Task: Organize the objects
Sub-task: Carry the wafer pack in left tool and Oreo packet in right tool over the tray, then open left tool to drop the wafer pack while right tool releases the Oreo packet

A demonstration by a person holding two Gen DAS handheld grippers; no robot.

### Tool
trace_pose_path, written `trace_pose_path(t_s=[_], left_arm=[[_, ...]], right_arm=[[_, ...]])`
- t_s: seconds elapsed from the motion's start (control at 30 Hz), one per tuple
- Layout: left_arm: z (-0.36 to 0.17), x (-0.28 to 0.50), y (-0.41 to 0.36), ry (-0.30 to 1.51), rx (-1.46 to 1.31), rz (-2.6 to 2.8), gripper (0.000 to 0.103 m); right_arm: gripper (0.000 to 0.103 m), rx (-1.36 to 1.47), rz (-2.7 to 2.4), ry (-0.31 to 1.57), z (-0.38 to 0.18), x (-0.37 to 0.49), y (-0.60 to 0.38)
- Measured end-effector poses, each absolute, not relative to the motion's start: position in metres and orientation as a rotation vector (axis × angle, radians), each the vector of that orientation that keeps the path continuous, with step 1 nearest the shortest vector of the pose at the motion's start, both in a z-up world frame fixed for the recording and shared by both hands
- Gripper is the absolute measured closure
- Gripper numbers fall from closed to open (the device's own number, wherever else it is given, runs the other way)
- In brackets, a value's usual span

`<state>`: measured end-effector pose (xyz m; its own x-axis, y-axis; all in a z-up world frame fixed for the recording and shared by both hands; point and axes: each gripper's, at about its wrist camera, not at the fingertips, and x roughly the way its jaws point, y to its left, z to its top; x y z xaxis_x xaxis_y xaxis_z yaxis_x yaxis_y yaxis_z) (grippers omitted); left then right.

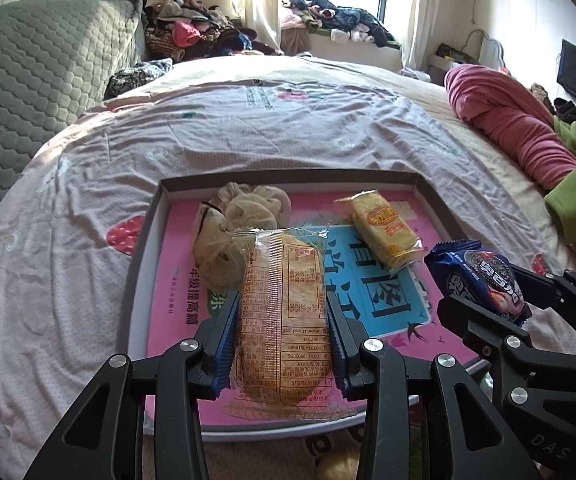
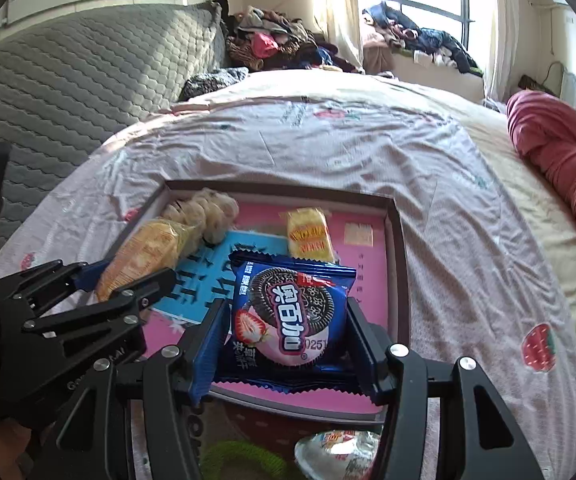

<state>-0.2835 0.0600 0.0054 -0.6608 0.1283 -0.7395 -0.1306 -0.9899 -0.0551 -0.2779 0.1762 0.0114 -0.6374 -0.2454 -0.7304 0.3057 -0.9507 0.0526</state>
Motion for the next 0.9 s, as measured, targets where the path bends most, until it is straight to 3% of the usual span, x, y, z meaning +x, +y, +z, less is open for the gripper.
trace_pose_path(t_s=[0.9], left_arm=[[-0.039,-0.296,0.06,0.023,-1.335,2.694,0.059]], right_arm=[[0.046,1.367,-2.535,0.145,-0.039,-0.304,0.172]])
